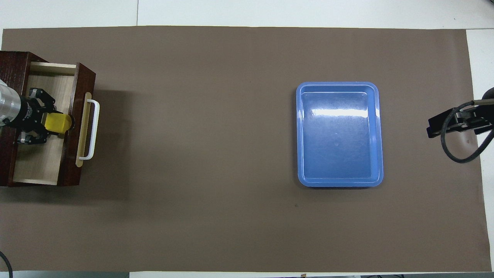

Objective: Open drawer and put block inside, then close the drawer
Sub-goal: 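Lower the block into the drawer and open the left gripper, then push the drawer closed with the left gripper, then withdraw the left gripper from the closed drawer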

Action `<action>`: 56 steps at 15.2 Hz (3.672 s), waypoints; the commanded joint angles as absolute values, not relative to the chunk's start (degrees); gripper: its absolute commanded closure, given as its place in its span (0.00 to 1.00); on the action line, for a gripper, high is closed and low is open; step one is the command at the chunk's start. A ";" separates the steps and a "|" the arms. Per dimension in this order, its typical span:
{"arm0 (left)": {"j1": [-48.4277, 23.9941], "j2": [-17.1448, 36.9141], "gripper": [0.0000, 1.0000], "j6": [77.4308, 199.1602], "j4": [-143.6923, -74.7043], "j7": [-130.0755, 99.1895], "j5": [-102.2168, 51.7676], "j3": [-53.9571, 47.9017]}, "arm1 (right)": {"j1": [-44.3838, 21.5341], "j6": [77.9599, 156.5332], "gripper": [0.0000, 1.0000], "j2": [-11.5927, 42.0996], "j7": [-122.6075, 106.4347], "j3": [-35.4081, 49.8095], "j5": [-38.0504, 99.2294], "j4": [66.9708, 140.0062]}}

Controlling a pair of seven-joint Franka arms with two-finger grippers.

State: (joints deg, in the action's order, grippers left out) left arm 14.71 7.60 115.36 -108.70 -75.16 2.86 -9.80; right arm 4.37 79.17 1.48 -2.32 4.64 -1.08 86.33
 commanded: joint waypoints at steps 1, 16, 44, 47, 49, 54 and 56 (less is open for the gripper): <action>15.91 5.98 0.98 117.60 -111.62 -74.27 2.64 -10.37 | 5.54 78.84 0.00 1.23 -1.58 5.27 -0.53 85.87; 9.07 5.71 0.00 98.96 -95.09 -81.62 -0.79 -11.07 | 5.01 78.75 0.00 -0.88 -1.05 5.19 -0.79 88.07; 15.28 3.25 0.00 118.47 -110.83 -74.46 4.92 -10.63 | 5.54 79.63 0.00 -0.79 -0.79 5.27 -0.35 87.98; 17.75 3.95 0.00 119.27 -109.95 -71.55 4.92 -10.63 | 5.62 79.63 0.00 -0.70 -0.88 5.19 -0.26 87.89; 18.10 3.96 0.00 119.36 -109.86 -70.76 4.92 -10.63 | 5.62 79.63 0.00 -0.79 -0.88 5.10 -0.26 87.98; 18.19 4.22 0.00 118.83 -108.73 -70.75 4.92 -10.63 | 5.62 79.54 0.00 -0.70 -0.88 5.10 -0.26 87.98; 17.23 4.40 0.00 118.04 -108.02 -70.84 4.92 -10.63 | 5.62 79.54 0.00 -0.79 -0.88 5.01 -0.18 87.98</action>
State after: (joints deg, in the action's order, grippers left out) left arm 17.58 4.46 118.49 -108.99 -71.54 3.85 -10.52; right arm 4.66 78.90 0.35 -1.62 4.62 -1.08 86.86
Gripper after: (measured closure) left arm 0.000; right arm 0.000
